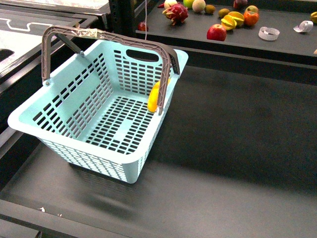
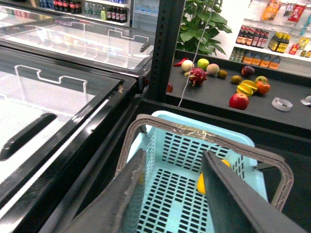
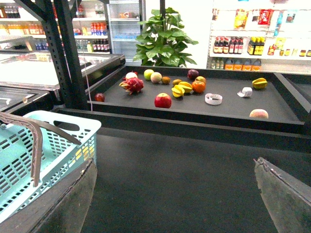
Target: Pick mango with right arm and hold basket with left
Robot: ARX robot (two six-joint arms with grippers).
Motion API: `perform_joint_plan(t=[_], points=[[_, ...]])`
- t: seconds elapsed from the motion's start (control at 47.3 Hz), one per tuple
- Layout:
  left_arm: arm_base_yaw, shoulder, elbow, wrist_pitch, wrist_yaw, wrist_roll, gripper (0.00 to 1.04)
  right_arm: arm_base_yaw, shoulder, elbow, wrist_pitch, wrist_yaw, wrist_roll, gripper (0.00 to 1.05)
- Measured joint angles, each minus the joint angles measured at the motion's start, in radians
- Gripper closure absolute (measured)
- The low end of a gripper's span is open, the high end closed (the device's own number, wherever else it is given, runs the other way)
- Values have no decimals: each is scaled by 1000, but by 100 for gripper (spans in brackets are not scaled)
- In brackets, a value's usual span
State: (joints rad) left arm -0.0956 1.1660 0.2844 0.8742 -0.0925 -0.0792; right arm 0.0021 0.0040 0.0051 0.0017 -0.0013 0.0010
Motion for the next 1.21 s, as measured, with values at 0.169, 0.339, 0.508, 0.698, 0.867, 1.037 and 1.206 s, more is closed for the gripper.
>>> perform_joint_plan(t=[0.169,0.339,0.508,0.698,0.867,1.037,1.206], points=[[63,-142,-113,-30,81,58,100,0,0,0,0,0,0,8],[93,-262,-175,-90,90,62,101,0,0,0,0,0,0,8],[93,-377,-242,-121,92,68,101,0,0,0,0,0,0,8],[93,-487,-264,-215,92,70,101,0,0,0,0,0,0,8],[93,-607,-264,-321,92,71,101,0,0,0,0,0,0,8],[93,-734,-264,-442,92,71,101,0,0,0,0,0,0,8],[93,-821,-264,-526,92,71,101,0,0,0,0,0,0,8]])
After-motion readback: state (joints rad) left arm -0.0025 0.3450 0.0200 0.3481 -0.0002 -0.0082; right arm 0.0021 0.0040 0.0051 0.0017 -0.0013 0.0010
